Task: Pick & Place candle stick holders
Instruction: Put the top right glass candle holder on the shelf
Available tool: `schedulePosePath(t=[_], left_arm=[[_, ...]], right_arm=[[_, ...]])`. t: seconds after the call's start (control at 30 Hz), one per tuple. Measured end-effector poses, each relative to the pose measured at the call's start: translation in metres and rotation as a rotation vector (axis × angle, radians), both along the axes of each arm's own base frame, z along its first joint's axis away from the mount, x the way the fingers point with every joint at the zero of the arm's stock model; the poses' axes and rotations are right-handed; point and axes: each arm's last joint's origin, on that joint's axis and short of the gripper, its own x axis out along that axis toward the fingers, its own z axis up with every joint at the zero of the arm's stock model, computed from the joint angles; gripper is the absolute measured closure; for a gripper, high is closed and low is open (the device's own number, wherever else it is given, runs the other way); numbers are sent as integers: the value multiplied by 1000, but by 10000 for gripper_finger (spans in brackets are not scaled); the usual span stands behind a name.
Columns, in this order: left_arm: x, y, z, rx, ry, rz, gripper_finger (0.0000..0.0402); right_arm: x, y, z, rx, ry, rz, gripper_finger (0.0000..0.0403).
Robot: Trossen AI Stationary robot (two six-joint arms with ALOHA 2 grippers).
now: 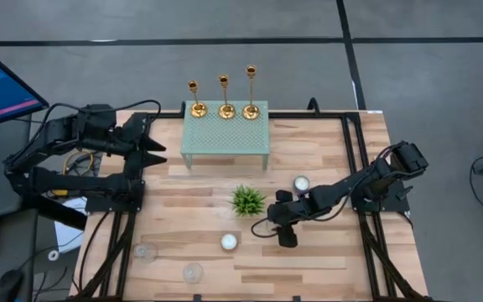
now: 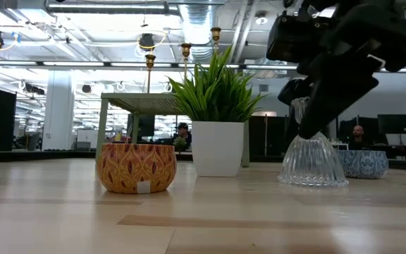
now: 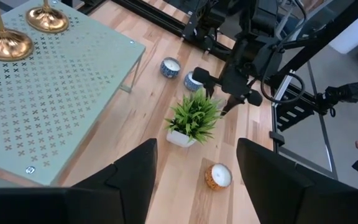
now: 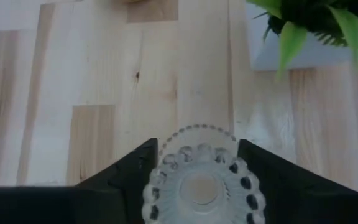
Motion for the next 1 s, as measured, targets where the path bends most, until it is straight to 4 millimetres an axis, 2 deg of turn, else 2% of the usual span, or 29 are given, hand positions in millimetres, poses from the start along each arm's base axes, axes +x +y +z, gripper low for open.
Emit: schedulePosePath(t=[0.17,0.43,0.57,0.8,1.0], left_arm=[[0,0,0,1,0,-1,181],[0,0,0,2,0,-1,181],[0,0,0,2,-1,-1,181],[0,0,0,2,0,-1,181],[0,0,0,3,-5,-1,181]], right_arm=[[0,0,1,0,-4,-4,263],[0,0,1,7,-4,-16,263],[-5,-1,7,27,7,-48,263],[-27,-14,53,75,-67,-106,263],[-43,-54,95,43,-236,-298,263]])
